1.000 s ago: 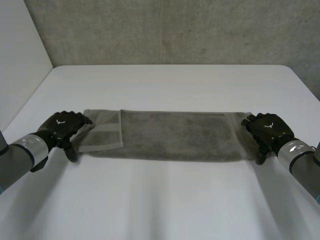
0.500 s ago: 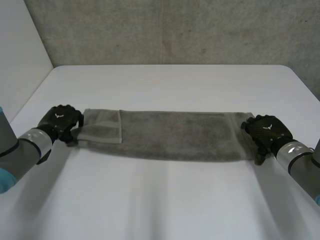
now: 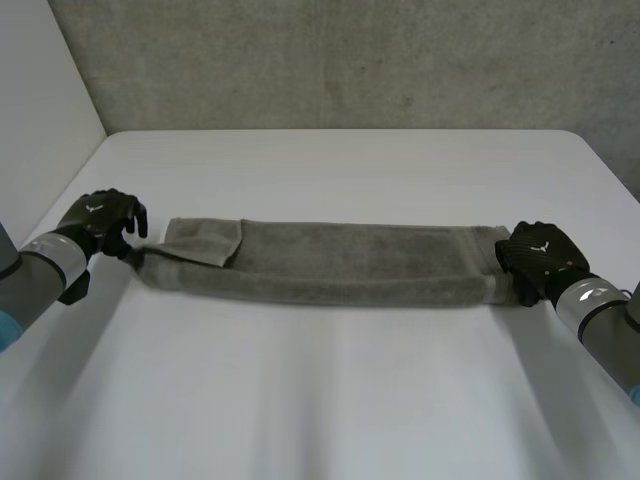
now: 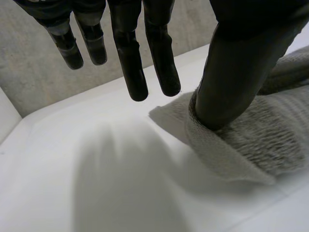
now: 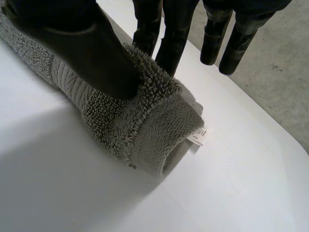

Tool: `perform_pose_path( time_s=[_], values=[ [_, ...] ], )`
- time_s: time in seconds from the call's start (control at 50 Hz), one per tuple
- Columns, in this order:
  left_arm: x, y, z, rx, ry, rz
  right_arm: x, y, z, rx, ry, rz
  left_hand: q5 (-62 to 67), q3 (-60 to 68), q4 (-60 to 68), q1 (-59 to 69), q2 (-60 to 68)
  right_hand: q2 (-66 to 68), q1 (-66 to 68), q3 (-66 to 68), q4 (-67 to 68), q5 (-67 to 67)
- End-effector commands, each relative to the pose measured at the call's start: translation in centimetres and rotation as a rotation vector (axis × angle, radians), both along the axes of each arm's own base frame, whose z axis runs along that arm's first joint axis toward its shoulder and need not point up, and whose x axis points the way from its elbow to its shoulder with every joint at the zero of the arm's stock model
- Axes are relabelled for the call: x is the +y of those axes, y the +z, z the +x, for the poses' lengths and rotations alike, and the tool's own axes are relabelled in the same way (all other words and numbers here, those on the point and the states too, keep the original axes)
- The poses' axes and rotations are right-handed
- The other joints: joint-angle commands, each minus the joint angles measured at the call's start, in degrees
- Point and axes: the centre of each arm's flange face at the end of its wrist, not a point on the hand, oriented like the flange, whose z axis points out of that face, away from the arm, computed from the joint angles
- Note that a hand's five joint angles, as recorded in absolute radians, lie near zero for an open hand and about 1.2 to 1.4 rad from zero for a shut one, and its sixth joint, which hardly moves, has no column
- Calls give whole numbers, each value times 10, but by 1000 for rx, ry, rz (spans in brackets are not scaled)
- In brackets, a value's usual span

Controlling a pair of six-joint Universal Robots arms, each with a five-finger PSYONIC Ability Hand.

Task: Fold the towel.

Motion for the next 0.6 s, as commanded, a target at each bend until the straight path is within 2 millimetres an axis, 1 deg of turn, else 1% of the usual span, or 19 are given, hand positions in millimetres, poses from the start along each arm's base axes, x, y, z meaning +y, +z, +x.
perform_pose_path(
  time_s=[0.02,0.08,0.14,0.18,0.22,0.3,0.38,0.42,0.44,0.46,0.48,0.5,0.52,0.54,0.56,0.58,0.6],
  values=[
    [-7,2,4,1,9,-7,-4,2,-8,0,-26,-1,56,-29,-34,57,52,67,65,-24,-44,45],
    [-8,-3,4,3,13,2,-3,2,-9,0,-27,2,85,-29,-34,86,81,67,65,-24,-44,45],
    [-11,-6,6,4,19,8,-3,1,-9,0,-27,5,87,-29,-34,87,83,67,65,-24,-44,45],
    [-18,-15,15,-3,50,23,-2,1,-9,0,-27,7,87,-29,-34,87,83,67,65,-24,-44,45],
    [-21,-18,19,-7,69,33,-2,2,-9,1,-27,5,87,-29,-34,87,83,67,65,-24,-44,45],
    [-19,-21,19,-9,76,62,-2,3,-8,-3,-18,4,87,-29,-34,87,83,67,65,-24,-44,45],
    [-17,-15,16,-5,70,65,0,2,-7,0,-14,6,85,-29,-34,86,81,67,65,-24,-44,45],
    [-19,-12,16,-5,70,54,0,2,-7,1,-14,5,87,-29,-34,87,83,67,65,-24,-44,45],
    [-21,-9,17,1,72,50,0,2,-7,1,-14,5,103,-29,-34,104,100,67,65,-24,-44,45],
    [-20,-8,15,16,71,62,0,2,-7,5,-12,5,169,-29,-34,169,165,67,65,-24,-44,45],
    [-20,-8,15,16,71,62,1,2,-8,13,-11,8,169,-29,-34,170,165,67,65,-24,-44,45],
    [-18,-8,13,45,66,92,1,2,-8,13,-11,8,237,-29,-34,238,234,67,65,-24,-44,45],
    [-18,-8,13,45,66,92,2,3,-9,22,-9,6,238,-29,-34,239,234,67,65,-24,-44,45],
    [-15,-6,12,84,54,122,4,7,-9,26,-6,-1,291,-29,-34,292,287,67,65,-24,-44,45],
    [-11,-3,8,130,22,154,4,7,-9,26,-6,-1,292,-29,-34,292,288,67,65,-24,-44,45],
    [-8,4,4,177,-16,171,4,15,-9,22,0,-19,292,-29,-34,292,288,67,65,-24,-44,45],
    [-8,4,4,177,-16,172,5,24,-11,13,3,-40,292,-29,-34,292,288,67,65,-24,-44,45]
  ],
)
